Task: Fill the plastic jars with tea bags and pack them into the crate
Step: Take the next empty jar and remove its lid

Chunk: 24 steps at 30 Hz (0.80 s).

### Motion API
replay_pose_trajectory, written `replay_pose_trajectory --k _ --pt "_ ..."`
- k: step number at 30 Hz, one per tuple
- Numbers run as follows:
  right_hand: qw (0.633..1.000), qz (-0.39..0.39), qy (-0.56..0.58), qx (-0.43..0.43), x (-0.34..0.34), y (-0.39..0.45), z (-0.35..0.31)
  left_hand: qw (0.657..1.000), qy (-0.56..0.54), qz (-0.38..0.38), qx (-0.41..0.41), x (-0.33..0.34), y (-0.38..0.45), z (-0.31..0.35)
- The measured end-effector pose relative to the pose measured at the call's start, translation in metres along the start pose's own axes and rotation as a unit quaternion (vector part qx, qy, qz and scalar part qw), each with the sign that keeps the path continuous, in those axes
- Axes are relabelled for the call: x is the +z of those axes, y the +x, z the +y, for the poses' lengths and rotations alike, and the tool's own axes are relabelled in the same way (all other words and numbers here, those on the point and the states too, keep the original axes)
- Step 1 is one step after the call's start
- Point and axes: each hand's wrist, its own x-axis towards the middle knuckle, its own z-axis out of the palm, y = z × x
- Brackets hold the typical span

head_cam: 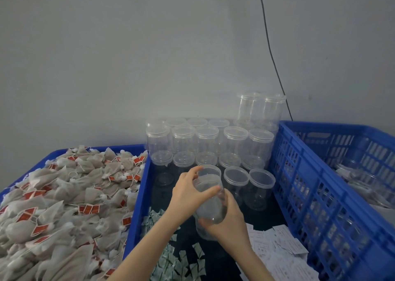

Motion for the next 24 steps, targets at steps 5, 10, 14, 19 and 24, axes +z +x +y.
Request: replay_pose_trajectory --k 5,10,14,19,24 --pt "0.986 0.073 -0.120 -0.085 0.004 -0.003 -0.001 0.985 0.163 -0.037 -0.037 0.000 -0.003 0.004" --pt "0.995 0.031 -0.073 -0.061 -0.001 -0.001 0.009 0.956 -0.025 -0.293 -0.004 -0.026 0.006 -0.010" --pt "0.990 0.066 -0.101 -0.076 0.004 -0.003 0.011 0.983 -0.017 -0.183 -0.021 -0.020 0.009 -0.012" --pt "0.976 0.139 -0.140 -0.087 0.010 -0.004 0.016 0.997 0.003 0.029 -0.066 -0.011 0.007 -0.002" --pt "0.994 0.093 0.048 -0.019 -0.001 -0.001 0.033 0.989 0.090 0.059 -0.104 -0.039 0.033 -0.030"
